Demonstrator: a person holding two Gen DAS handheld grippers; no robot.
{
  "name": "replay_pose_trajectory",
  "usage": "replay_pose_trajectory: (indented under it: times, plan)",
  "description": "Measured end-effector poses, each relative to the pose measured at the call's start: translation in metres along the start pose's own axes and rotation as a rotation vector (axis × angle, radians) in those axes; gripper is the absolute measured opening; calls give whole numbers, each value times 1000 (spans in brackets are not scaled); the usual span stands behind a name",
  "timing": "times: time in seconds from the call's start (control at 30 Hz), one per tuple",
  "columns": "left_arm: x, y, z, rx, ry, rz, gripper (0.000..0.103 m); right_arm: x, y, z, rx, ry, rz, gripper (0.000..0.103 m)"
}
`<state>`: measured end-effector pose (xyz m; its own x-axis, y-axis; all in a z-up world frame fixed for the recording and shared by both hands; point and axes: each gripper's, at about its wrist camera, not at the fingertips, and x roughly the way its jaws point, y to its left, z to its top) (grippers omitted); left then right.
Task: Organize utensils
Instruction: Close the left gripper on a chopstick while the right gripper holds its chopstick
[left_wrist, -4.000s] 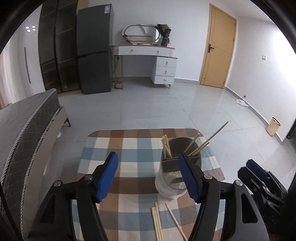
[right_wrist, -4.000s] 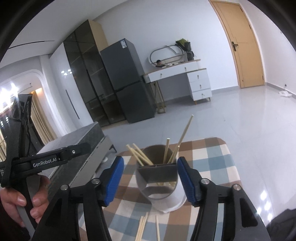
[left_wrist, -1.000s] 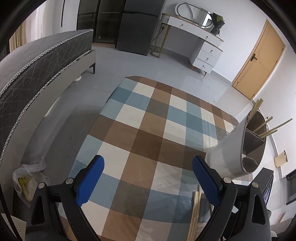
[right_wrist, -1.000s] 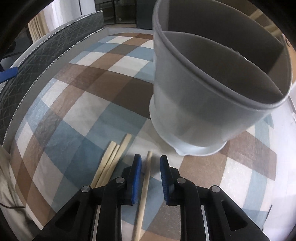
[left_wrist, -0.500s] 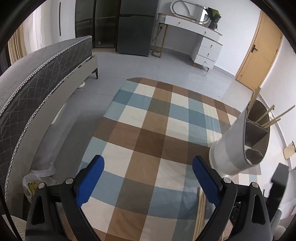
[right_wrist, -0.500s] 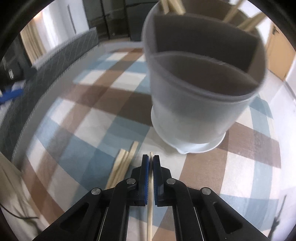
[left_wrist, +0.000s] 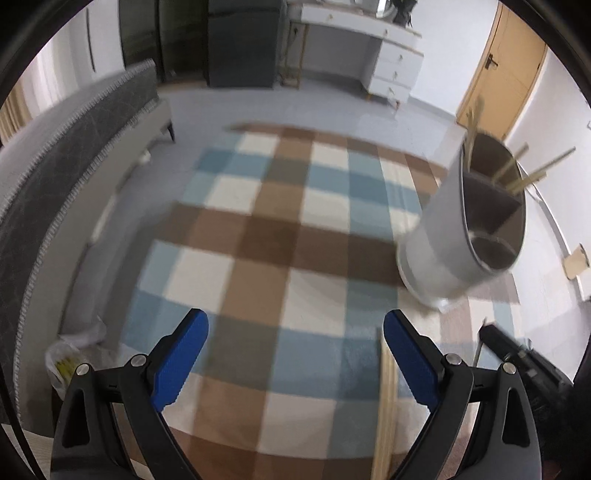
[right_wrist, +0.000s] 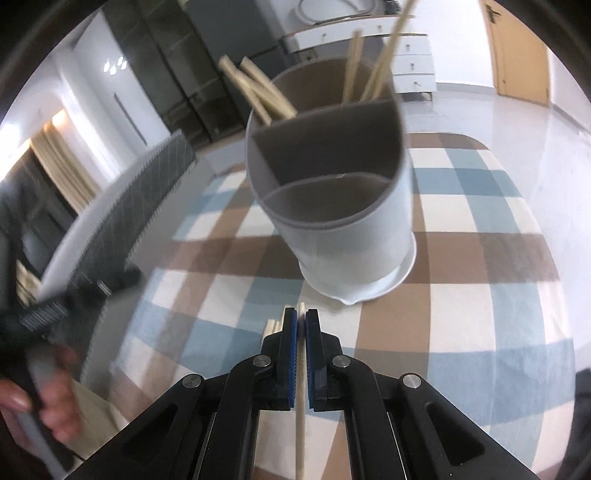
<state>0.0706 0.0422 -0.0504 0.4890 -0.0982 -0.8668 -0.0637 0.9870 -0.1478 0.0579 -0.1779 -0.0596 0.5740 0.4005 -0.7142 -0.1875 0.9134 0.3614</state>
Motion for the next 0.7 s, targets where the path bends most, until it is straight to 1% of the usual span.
replay_pose_trajectory:
  times: [0.1,0.17,0.23,0.3,0.37,0.47,0.53,0.6,0.7]
  plan:
    - [7,-12,-8,21,28,12,93,-11,-5,1,45,-29,30,3]
    - [10,-24,-13,69,42,23,93,-12,-6,1,53,-44,32,3]
    - [18,-38,-21,126,74,31,93,-17,-12,2,77,-59,44,3]
    - [25,-46,-28,160,108,37,93,-20,-17,3,101,-75,50,3]
    - [32,-48,-34,169,136,56,93,-23,-21,2,120,-82,52,3]
    - [39,-48,-38,168,161,59,93,-26,-28,4,121,-93,25,3]
    - [43,-49,-40,172,171,75,93,-27,-31,5,133,-95,30,3]
    - [44,-50,-42,168,181,72,93,-30,-33,6,134,-104,23,3]
    - [49,-56,-46,197,196,91,93,-30,-35,8,124,-113,9,3]
